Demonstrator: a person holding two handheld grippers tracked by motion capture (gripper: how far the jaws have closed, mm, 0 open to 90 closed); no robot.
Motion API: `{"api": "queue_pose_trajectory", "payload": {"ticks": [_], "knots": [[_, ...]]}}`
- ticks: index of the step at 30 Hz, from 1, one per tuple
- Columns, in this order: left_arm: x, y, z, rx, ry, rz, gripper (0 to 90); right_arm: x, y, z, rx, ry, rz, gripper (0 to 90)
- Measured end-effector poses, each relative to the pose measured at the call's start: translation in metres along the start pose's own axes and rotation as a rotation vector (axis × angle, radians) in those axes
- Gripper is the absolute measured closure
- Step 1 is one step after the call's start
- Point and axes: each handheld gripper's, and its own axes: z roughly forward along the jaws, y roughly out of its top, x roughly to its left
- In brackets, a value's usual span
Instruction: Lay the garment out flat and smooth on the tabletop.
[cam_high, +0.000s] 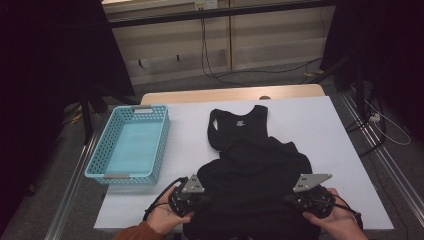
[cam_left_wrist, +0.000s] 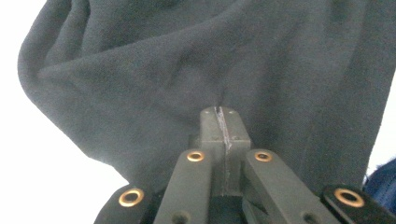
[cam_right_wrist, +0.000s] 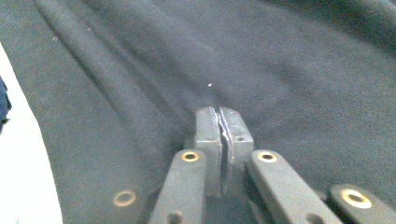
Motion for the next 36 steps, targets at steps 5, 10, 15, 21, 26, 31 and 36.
{"api": "queue_pose_trajectory", "payload": {"ticks": [5, 10, 15, 21, 26, 31, 36], "knots": [[-0.010, -0.009, -0.008, 0.001, -0.038, -0.013, 90.0, 0.004, -0.003, -0.003, 0.001, 0.024, -0.036, 90.0], [-0.016, -0.014, -0.014, 0.001, -0.055, -0.007, 90.0, 0.013, -0.008, -0.007, 0.004, 0.050, -0.071, 90.0], [-0.018, -0.019, -0.024, -0.035, -0.061, -0.036, 90.0, 0.019, -0.015, -0.014, 0.004, 0.090, -0.075, 82.1], [-0.009, -0.017, -0.028, -0.089, -0.076, -0.075, 86.1, 0.018, -0.013, -0.019, -0.054, 0.071, -0.046, 57.3], [-0.002, -0.003, -0.024, -0.097, -0.027, -0.072, 72.8, 0.013, 0.002, -0.010, -0.082, 0.061, -0.035, 48.7], [0.014, 0.008, -0.002, -0.030, 0.034, -0.042, 64.0, 0.013, 0.021, 0.010, -0.066, 0.086, -0.068, 45.2], [0.024, 0.015, 0.012, -0.019, 0.045, -0.008, 60.4, 0.012, 0.036, 0.032, -0.035, 0.081, -0.089, 45.7]]}}
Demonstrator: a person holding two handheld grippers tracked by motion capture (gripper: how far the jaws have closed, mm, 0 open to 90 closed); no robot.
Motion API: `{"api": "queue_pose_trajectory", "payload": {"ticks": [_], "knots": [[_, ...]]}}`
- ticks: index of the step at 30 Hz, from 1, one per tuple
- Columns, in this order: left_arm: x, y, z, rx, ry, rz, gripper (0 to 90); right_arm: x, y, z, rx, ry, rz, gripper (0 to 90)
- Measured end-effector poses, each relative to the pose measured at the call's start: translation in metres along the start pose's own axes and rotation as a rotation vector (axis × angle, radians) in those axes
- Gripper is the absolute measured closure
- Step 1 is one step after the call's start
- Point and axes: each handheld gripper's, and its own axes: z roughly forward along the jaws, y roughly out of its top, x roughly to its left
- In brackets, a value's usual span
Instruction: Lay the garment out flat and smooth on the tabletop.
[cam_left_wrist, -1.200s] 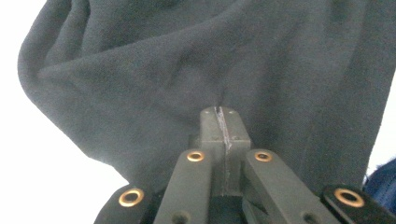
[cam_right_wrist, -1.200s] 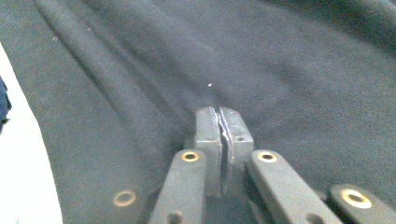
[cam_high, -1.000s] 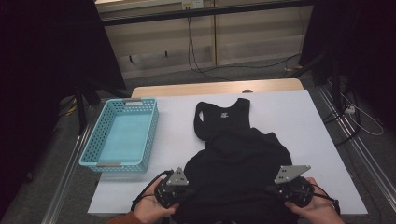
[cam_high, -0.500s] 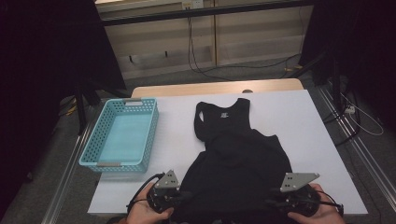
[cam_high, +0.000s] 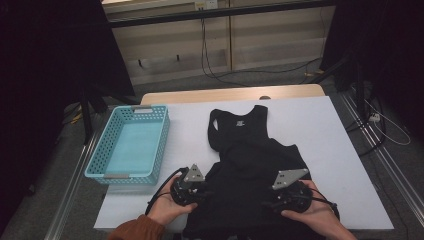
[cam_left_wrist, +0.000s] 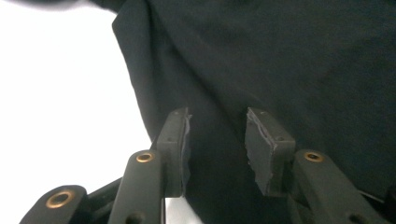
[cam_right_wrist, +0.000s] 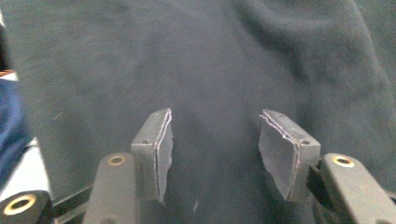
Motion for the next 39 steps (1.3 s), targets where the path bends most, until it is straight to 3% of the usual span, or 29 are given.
{"api": "queue_pose_trajectory", "payload": {"ticks": [3, 4, 5, 6, 8, 10, 11, 13, 15, 20, 24, 33, 38, 39], "knots": [[-0.003, -0.001, 0.002, -0.015, 0.010, 0.002, 59.7, 0.000, 0.006, 0.008, 0.001, -0.003, -0.006, 48.3], [-0.005, -0.002, 0.001, -0.012, -0.016, 0.004, 65.5, 0.001, 0.008, 0.010, 0.009, -0.005, -0.009, 51.8], [-0.007, -0.002, -0.001, 0.007, -0.027, 0.029, 78.1, 0.001, 0.009, 0.010, 0.010, -0.001, -0.005, 55.1], [-0.010, -0.003, 0.000, -0.003, -0.021, 0.027, 85.0, 0.001, 0.009, 0.010, 0.013, 0.000, -0.008, 62.3], [-0.014, -0.002, -0.002, 0.005, -0.004, 0.035, 89.8, 0.003, 0.009, 0.010, 0.007, 0.012, -0.010, 76.6], [-0.009, -0.005, -0.006, 0.017, -0.021, 0.015, 90.0, 0.005, 0.009, 0.009, 0.006, 0.004, -0.009, 88.7], [-0.009, -0.007, -0.007, 0.014, -0.028, -0.005, 90.0, 0.006, 0.010, 0.009, 0.011, -0.003, -0.011, 89.3], [-0.008, -0.012, -0.013, 0.018, -0.029, -0.012, 90.0, 0.009, 0.010, 0.008, 0.017, -0.010, -0.039, 89.9], [-0.008, -0.018, -0.018, 0.014, -0.034, -0.031, 90.0, 0.012, 0.010, 0.006, 0.019, 0.015, -0.060, 90.0], [-0.008, -0.026, -0.030, -0.006, -0.073, -0.070, 90.0, 0.020, 0.005, 0.002, 0.017, 0.048, -0.065, 90.0], [-0.016, -0.032, -0.035, 0.000, -0.079, -0.059, 90.0, 0.031, 0.001, -0.002, 0.010, 0.057, -0.080, 90.0], [-0.025, -0.039, -0.044, -0.012, -0.099, -0.070, 89.7, 0.046, -0.011, -0.014, -0.017, 0.043, -0.049, 89.4], [-0.021, -0.035, -0.044, -0.038, -0.058, -0.074, 69.4, 0.039, -0.008, -0.016, -0.063, 0.017, -0.026, 64.1], [-0.019, -0.033, -0.044, -0.046, -0.041, -0.074, 65.5, 0.035, -0.008, -0.017, -0.071, 0.007, -0.011, 62.6]]}}
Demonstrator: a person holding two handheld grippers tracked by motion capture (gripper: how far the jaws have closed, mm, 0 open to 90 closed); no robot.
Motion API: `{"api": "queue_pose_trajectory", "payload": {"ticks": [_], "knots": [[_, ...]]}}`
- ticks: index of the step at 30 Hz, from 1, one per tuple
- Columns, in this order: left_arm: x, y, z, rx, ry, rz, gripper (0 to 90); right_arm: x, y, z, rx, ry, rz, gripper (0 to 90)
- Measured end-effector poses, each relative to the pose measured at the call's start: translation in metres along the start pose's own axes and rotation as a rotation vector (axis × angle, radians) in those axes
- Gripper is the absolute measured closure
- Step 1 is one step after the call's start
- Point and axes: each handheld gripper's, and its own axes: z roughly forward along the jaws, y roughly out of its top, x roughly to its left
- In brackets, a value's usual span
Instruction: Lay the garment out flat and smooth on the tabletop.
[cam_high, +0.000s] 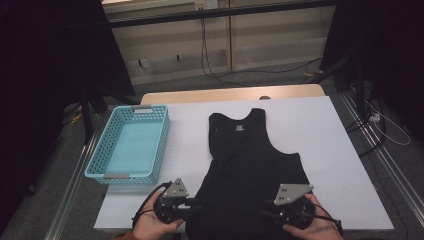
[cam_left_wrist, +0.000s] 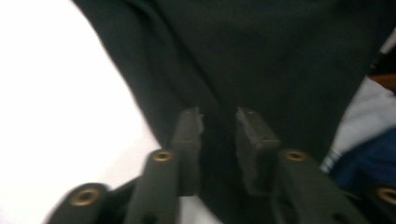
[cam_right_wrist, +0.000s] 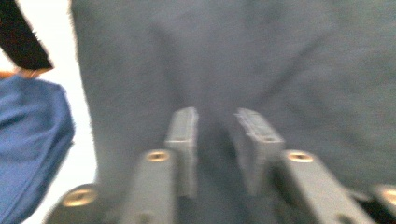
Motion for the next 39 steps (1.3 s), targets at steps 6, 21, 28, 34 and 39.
{"api": "queue_pose_trajectory", "payload": {"ticks": [6, 21, 28, 34, 39], "knots": [[0.022, 0.022, 0.019, -0.038, 0.049, -0.037, 55.3, -0.042, 0.004, -0.016, -0.083, -0.108, 0.079, 59.4], [0.074, 0.064, 0.074, -0.018, 0.158, -0.079, 59.7, -0.154, -0.009, -0.007, -0.034, -0.292, 0.286, 65.6], [0.070, 0.064, 0.074, -0.009, 0.119, -0.097, 87.0, -0.162, -0.014, -0.001, -0.008, -0.327, 0.309, 58.0], [0.068, 0.058, 0.063, 0.020, 0.147, -0.093, 90.0, -0.165, -0.018, -0.001, -0.012, -0.331, 0.335, 57.8], [0.071, 0.044, 0.050, -0.001, 0.204, -0.114, 90.0, -0.169, -0.022, -0.001, -0.007, -0.333, 0.370, 60.2]]}}
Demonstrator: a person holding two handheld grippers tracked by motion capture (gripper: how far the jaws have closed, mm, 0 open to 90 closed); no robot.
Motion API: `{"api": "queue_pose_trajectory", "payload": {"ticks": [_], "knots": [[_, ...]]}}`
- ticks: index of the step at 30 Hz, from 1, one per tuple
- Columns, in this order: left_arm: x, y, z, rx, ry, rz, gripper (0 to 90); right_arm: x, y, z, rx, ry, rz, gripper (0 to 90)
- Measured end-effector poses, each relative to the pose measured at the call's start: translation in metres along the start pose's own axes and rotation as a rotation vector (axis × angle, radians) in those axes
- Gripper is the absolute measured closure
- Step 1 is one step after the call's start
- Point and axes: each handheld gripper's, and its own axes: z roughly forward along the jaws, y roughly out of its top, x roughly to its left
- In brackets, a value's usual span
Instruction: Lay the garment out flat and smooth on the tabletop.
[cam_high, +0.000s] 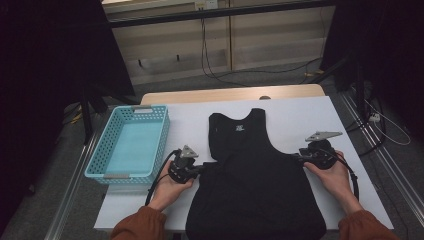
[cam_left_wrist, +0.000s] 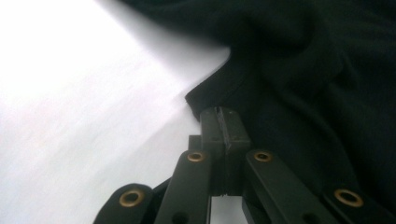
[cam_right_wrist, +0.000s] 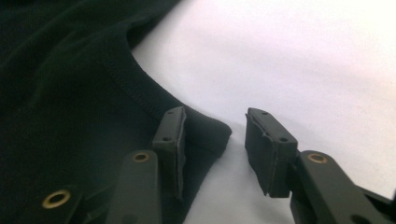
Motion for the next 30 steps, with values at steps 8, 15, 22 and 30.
{"api": "queue_pose_trajectory", "payload": {"ticks": [8, 15, 22, 30], "knots": [[0.007, 0.000, 0.001, -0.003, 0.045, -0.038, 90.0, -0.002, 0.000, -0.003, -0.001, 0.004, 0.015, 87.9], [0.011, 0.001, 0.003, -0.008, 0.062, -0.074, 90.0, -0.015, -0.006, -0.013, 0.006, -0.068, 0.012, 88.5], [0.014, 0.000, 0.001, -0.015, 0.067, -0.101, 90.0, -0.023, -0.016, -0.025, 0.024, -0.121, 0.010, 88.5], [0.008, 0.001, -0.010, -0.064, 0.059, -0.082, 74.5, -0.019, -0.022, -0.032, -0.006, -0.064, -0.007, 72.8]]}}
